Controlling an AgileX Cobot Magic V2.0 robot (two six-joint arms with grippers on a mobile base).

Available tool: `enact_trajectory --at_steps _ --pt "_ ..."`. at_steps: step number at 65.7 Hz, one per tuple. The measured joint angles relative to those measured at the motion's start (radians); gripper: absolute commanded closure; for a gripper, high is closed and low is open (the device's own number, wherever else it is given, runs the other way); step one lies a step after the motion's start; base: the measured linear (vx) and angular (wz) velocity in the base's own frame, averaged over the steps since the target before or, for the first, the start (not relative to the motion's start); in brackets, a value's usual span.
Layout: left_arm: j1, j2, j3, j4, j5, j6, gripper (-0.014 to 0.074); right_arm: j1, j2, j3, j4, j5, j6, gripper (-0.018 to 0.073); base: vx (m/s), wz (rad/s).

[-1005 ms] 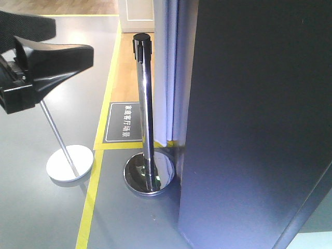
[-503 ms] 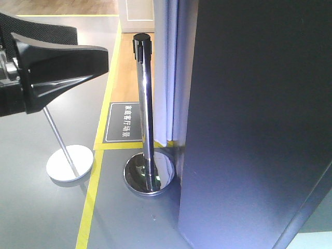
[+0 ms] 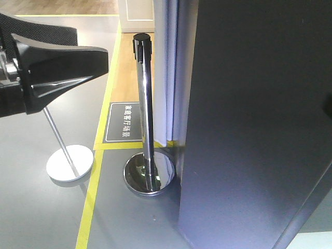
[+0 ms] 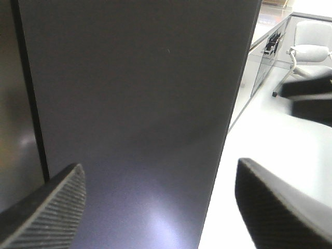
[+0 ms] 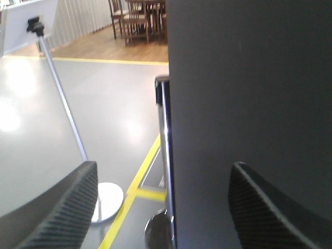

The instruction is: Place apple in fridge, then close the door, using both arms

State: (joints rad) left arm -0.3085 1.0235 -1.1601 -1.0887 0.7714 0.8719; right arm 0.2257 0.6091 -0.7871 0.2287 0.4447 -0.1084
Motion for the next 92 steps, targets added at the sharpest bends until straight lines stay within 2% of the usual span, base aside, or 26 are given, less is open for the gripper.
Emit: enact_trajectory --at_steps 14,28,38,43,52,66,79,92 --pt "0.000 0.000 0.000 0.000 0.000 0.000 0.0031 0.000 0.210 -0.016 0.011 -0.211 -0.022 0.0054 0.00 0.00" --pt "0.000 0.000 0.000 0.000 0.000 0.000 0.0031 0.000 0.390 -0.129 0.011 -0.241 -0.023 0.0054 0.00 0.00" --pt "0.000 0.000 0.000 0.000 0.000 0.000 0.0031 -0.006 0.439 -0.208 -0.014 -0.243 -0.023 0.0054 0.00 0.00" --pt "0.000 0.000 0.000 0.000 0.000 0.000 0.0031 -0.039 0.446 -0.238 -0.027 -0.230 -0.011 0.0054 0.00 0.00" --pt "0.000 0.000 0.000 0.001 0.001 0.000 0.0031 -0.149 0.446 -0.270 -0.021 -0.187 0.026 0.0054 0.00 0.00" --pt "0.000 0.000 0.000 0.002 0.001 0.000 0.0031 -0.271 0.447 -0.277 -0.033 -0.166 0.031 0.0054 0.00 0.00" --pt "0.000 0.000 0.000 0.002 0.001 0.000 0.0031 -0.286 0.487 -0.283 -0.036 -0.216 0.031 0.0054 0.00 0.00" --pt "0.000 0.000 0.000 0.001 0.001 0.000 0.0031 -0.286 0.628 -0.352 -0.035 -0.237 0.031 0.0054 0.00 0.00"
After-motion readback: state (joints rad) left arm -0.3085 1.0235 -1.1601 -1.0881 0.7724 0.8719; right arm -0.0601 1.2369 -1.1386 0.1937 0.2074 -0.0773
